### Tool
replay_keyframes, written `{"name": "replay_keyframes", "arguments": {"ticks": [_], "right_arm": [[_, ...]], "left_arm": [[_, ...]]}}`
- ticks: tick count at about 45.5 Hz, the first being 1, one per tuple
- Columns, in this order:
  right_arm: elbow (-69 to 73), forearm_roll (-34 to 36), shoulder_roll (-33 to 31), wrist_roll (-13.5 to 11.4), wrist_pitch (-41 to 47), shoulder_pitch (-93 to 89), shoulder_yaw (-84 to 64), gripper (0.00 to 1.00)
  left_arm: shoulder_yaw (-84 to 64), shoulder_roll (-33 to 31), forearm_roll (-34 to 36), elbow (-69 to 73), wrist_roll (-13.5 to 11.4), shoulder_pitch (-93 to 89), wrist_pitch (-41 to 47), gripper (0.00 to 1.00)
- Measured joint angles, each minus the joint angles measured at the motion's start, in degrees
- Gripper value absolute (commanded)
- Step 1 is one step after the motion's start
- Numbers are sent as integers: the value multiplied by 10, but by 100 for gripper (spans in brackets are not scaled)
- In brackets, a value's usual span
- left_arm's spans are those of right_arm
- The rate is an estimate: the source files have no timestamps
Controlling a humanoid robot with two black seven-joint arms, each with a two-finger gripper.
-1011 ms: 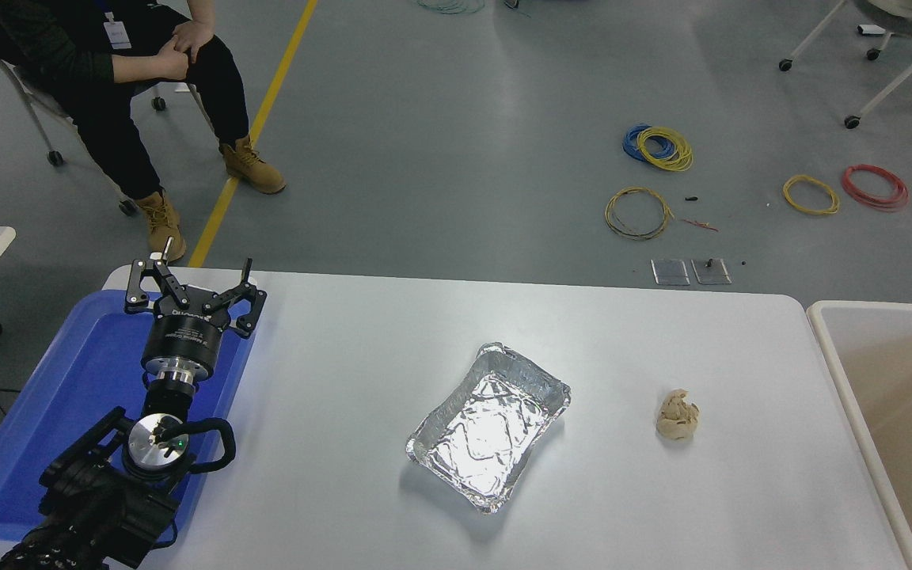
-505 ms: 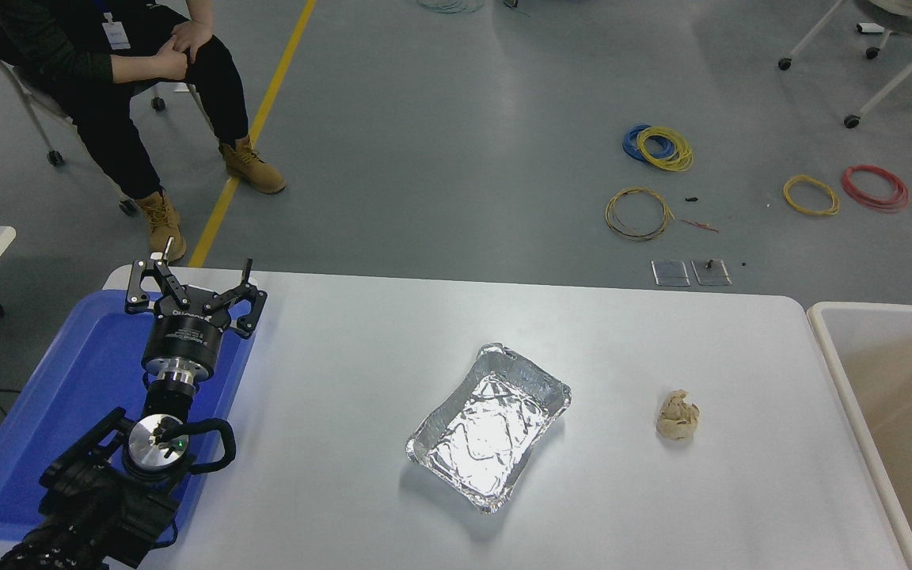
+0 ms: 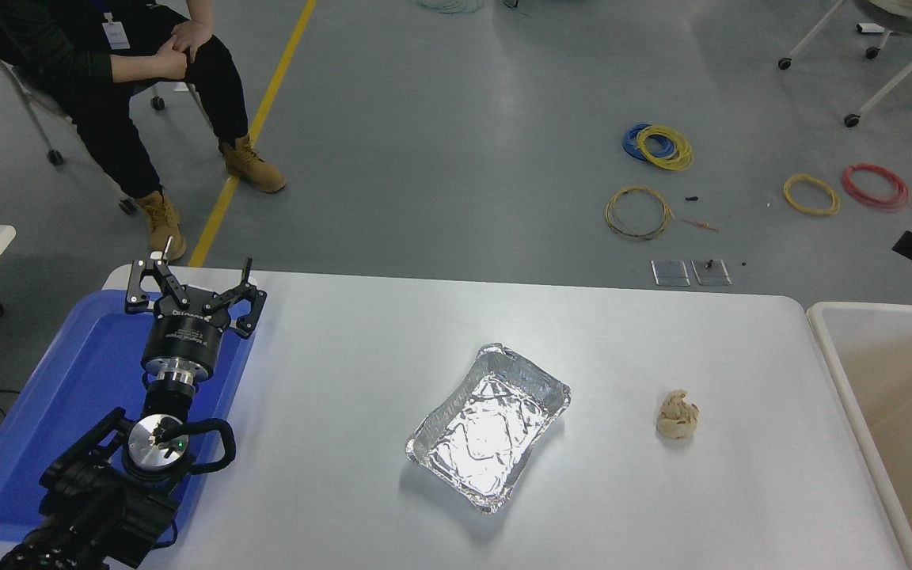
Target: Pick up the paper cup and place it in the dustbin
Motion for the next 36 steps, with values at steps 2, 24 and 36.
{"name": "replay_keyframes", "arguments": {"ticks": [2,24,36], "right_arm": [[10,0,3,0,13,21,-7,100],[106,-1,42,0,189,180,-47,100],[199,-2,52,-1,275,266,-84,100]], "left_arm": [[0,0,0,0,0,0,0,100],[0,0,0,0,0,0,0,100],[0,0,0,0,0,0,0,100]]}}
